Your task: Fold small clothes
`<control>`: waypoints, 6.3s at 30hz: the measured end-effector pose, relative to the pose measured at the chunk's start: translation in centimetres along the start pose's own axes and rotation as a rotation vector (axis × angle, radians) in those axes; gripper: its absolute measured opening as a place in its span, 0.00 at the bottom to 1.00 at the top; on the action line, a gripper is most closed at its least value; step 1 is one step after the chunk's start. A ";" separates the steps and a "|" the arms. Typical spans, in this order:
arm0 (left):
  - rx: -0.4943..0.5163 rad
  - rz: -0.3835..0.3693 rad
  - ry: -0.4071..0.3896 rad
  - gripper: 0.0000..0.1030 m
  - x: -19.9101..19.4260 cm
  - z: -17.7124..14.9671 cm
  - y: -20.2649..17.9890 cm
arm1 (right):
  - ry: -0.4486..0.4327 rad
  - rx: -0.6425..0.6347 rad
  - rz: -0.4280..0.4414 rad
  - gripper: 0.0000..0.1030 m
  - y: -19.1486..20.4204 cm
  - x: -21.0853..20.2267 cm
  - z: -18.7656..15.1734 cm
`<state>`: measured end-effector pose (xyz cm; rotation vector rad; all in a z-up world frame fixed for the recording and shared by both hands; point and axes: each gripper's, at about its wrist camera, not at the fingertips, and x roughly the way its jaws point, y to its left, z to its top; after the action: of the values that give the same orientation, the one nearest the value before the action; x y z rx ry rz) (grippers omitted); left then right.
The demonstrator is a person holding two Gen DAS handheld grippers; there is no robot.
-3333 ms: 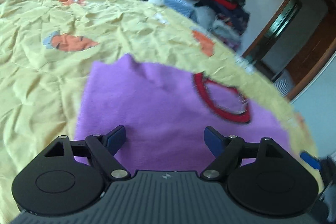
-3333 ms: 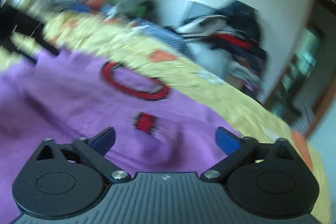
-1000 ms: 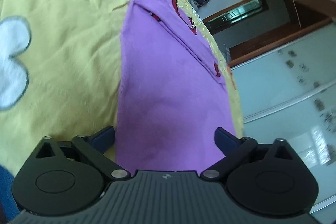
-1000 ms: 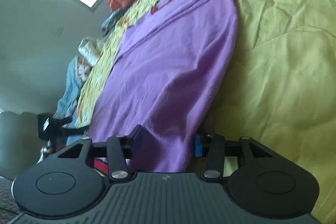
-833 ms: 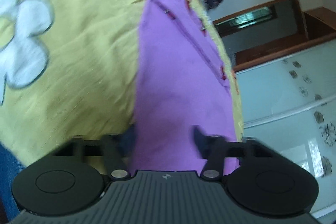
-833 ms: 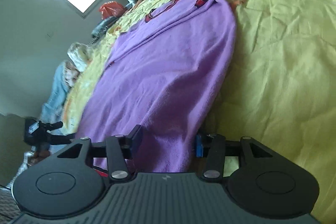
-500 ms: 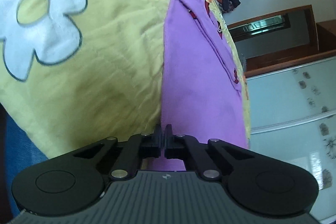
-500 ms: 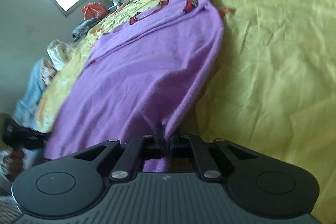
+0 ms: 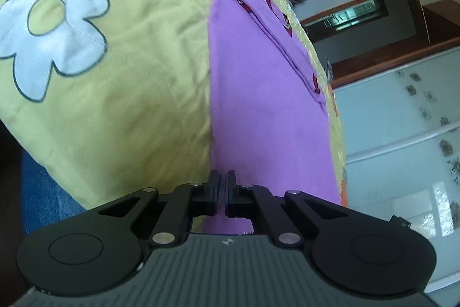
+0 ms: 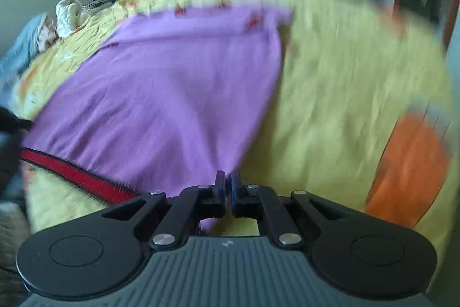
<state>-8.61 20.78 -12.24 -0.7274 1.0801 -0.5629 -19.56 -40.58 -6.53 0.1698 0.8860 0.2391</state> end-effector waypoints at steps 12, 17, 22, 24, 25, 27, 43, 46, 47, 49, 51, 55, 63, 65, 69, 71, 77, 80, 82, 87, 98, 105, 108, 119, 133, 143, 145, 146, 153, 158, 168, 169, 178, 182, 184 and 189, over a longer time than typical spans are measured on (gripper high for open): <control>0.045 0.003 -0.083 0.85 0.7 -3.6 -3.7 | -0.052 0.043 0.008 1.00 -0.5 3.2 1.3; -0.043 0.012 -0.023 0.08 1.8 -4.5 -1.8 | -0.067 -0.061 0.049 0.94 1.5 4.5 0.6; -0.057 0.012 -0.046 0.04 0.5 -4.9 -1.0 | -0.124 -0.041 0.006 0.04 2.0 2.4 -0.8; -0.053 0.005 -0.052 0.04 -0.6 -4.9 -1.1 | -0.158 -0.093 -0.030 0.04 3.2 1.1 -1.1; -0.055 0.000 -0.055 0.03 -1.2 -5.0 -1.1 | -0.181 -0.100 -0.031 0.04 3.7 0.3 -1.0; -0.042 0.004 -0.064 0.03 -2.1 -5.0 -1.0 | -0.211 -0.111 -0.036 0.03 4.4 -1.3 -0.8; 0.558 0.583 -0.361 1.00 4.6 -1.8 -15.5 | -0.305 -0.335 -0.261 1.00 7.4 2.1 3.0; 0.588 0.701 -0.381 0.98 11.1 0.0 -16.7 | -0.301 -0.325 -0.232 1.00 8.7 6.9 6.7; 0.572 0.736 -0.376 0.98 12.6 0.5 -16.7 | -0.280 -0.309 -0.215 0.99 9.0 8.7 8.0; 0.533 0.789 -0.368 0.98 14.2 1.1 -16.2 | -0.245 -0.254 -0.152 0.99 9.0 11.4 10.1; 0.506 0.836 -0.342 0.99 15.5 1.2 -15.3 | -0.173 -0.202 -0.097 0.99 8.6 14.2 11.5; 0.433 0.784 -0.356 1.00 14.8 1.1 -13.8 | -0.125 -0.202 -0.123 1.00 7.6 16.4 11.6; 0.435 0.779 -0.367 1.00 14.8 0.8 -13.8 | -0.160 -0.120 -0.235 1.00 6.1 13.4 10.8; 0.434 0.779 -0.368 1.00 14.9 1.0 -13.8 | -0.177 -0.124 -0.174 1.00 7.7 12.8 10.0; 0.435 0.779 -0.365 1.00 14.9 1.0 -13.8 | -0.116 -0.173 -0.141 1.00 11.0 14.0 8.4; 0.436 0.776 -0.362 1.00 14.8 1.0 -13.8 | -0.106 -0.204 -0.174 1.00 11.7 14.0 6.9; 0.444 0.770 -0.361 1.00 14.7 0.5 -13.8 | -0.090 -0.178 -0.172 1.00 10.6 10.9 3.6; 0.447 0.768 -0.364 1.00 14.7 0.4 -13.8 | -0.089 -0.191 -0.168 1.00 10.0 9.4 2.1; 0.447 0.768 -0.364 1.00 14.7 0.4 -13.7 | -0.098 -0.176 -0.156 1.00 9.5 8.3 0.9; 0.447 0.767 -0.369 1.00 14.7 0.4 -13.7 | -0.061 -0.198 -0.153 1.00 9.7 6.5 -0.1; 0.455 0.760 -0.368 1.00 14.6 0.2 -13.8 | -0.102 -0.173 -0.210 1.00 12.1 7.5 -0.8; 0.454 0.760 -0.369 1.00 14.6 0.2 -13.8 | -0.032 -0.192 -0.159 1.00 9.8 4.2 -2.8; 0.453 0.762 -0.372 1.00 14.6 0.2 -13.8 | -0.058 -0.136 -0.172 1.00 9.6 3.4 -1.7; 0.452 0.762 -0.373 1.00 14.6 0.1 -13.8 | -0.091 -0.157 -0.190 1.00 9.5 5.9 -1.7; 0.338 0.522 -0.468 1.00 2.1 -2.5 -9.1 | -0.199 -0.185 -0.256 1.00 8.3 0.1 -3.2; 0.318 0.210 -0.265 1.00 -1.5 -5.8 -3.2 | -0.260 0.124 -0.139 1.00 4.1 -1.1 -4.0; 0.319 0.168 -0.254 1.00 -1.3 -6.5 -3.2 | -0.240 0.171 -0.151 1.00 3.7 -0.7 -4.1; 0.312 0.113 -0.235 1.00 -1.1 -6.8 -3.0 | -0.235 0.143 -0.181 1.00 3.9 -0.6 -4.2; 0.270 0.013 -0.309 1.00 -1.9 -8.4 -2.2 | -0.274 -0.023 -0.261 1.00 5.7 -1.0 -4.9; 0.299 -0.031 -0.258 0.96 -0.5 -9.0 -2.5 | -0.215 -0.039 -0.208 1.00 5.8 -0.5 -5.1; 0.174 -0.052 -0.252 0.62 -0.1 -8.6 -0.5 | -0.233 0.016 -0.125 1.00 5.6 -0.4 -5.3; 0.156 -0.043 -0.253 0.46 -0.3 -8.6 -0.1 | -0.232 0.025 -0.122 1.00 5.5 -0.4 -5.3; 0.179 -0.013 -0.238 0.02 -1.3 -8.5 -1.1 | -0.228 0.037 -0.105 1.00 5.2 -0.7 -5.2; 0.192 -0.025 -0.225 0.02 -1.0 -8.5 -2.1 | -0.224 0.020 -0.095 1.00 5.3 -0.8 -5.3; 0.189 -0.040 -0.234 0.02 -1.2 -8.4 -2.2 | -0.222 0.028 -0.080 1.00 5.2 -0.8 -5.3; 0.148 -0.060 -0.238 0.02 -1.3 -8.1 -1.8 | -0.217 0.076 -0.054 1.00 4.0 -0.8 -5.0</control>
<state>-16.65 18.53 -12.41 -0.6799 0.7895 -0.5854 -24.51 -36.70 -8.01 0.2372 0.6832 0.1339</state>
